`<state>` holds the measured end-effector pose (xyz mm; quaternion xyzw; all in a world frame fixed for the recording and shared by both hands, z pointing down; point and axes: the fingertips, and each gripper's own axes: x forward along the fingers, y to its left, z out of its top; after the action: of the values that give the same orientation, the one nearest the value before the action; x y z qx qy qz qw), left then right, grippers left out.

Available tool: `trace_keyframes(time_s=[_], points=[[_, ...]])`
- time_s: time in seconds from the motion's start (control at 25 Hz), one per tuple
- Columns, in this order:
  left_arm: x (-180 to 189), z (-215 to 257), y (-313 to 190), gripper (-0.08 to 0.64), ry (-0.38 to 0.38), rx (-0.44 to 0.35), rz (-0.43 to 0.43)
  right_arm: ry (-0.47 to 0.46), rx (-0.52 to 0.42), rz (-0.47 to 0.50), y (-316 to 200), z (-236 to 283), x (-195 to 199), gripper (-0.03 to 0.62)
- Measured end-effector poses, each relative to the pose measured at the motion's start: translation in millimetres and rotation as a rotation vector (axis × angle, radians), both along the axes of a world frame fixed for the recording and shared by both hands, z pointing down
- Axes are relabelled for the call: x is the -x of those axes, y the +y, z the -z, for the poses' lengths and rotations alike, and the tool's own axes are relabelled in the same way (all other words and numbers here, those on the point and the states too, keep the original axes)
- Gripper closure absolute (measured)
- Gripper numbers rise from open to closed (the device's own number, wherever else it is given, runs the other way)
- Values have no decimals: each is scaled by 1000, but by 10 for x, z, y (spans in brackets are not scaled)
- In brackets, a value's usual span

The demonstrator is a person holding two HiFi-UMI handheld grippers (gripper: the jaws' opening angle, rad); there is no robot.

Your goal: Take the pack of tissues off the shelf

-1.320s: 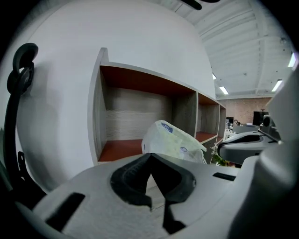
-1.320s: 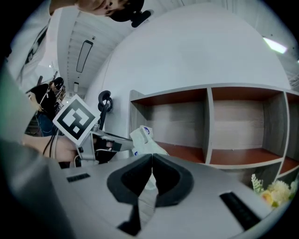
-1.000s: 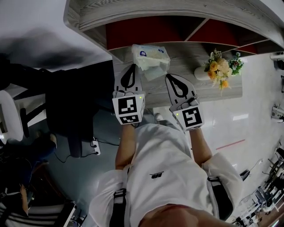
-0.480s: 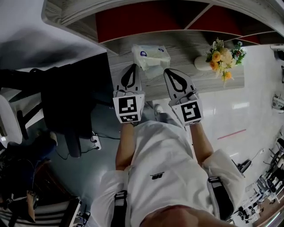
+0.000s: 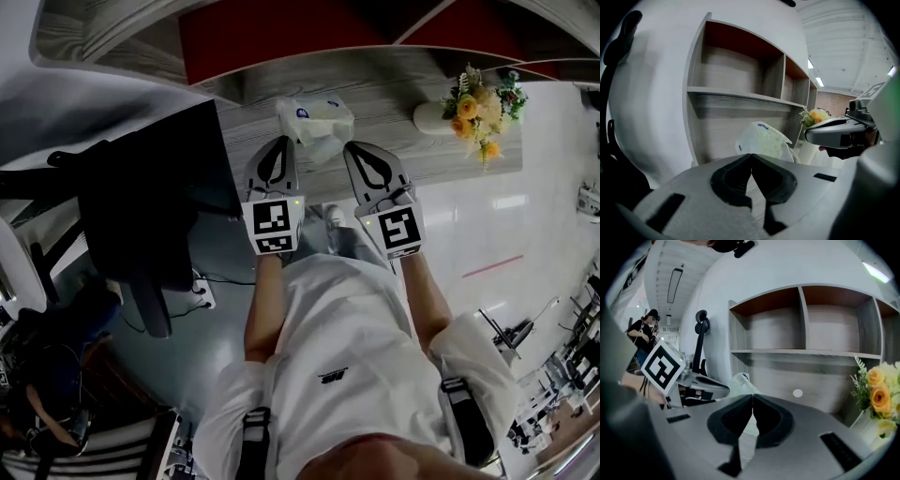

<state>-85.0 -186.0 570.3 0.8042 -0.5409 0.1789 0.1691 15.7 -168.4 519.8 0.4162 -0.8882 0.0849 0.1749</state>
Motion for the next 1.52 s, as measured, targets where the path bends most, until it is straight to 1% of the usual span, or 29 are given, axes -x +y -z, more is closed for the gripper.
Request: trace_keyframes(time_s=[0.28, 0.52, 0.72, 0.88, 1.12, 1.52], points=[[-2, -411, 78, 532, -2, 52, -13, 18, 56, 1, 68, -344, 12, 566], [-17, -695, 106, 532, 9, 90, -41, 21, 95, -3, 104, -579, 52, 566], [-31, -908, 115, 532, 8, 121, -56, 24, 117, -10, 118, -695, 65, 566], [0, -1042, 111, 531, -4, 139, -50, 28, 132, -7, 123, -763, 85, 566], [60, -1123, 140, 529, -19, 159, -45, 34, 145, 6, 119, -832, 137, 566], [68, -970, 252, 529, 0, 139, -52, 43, 139, 20, 133, -818, 202, 568]])
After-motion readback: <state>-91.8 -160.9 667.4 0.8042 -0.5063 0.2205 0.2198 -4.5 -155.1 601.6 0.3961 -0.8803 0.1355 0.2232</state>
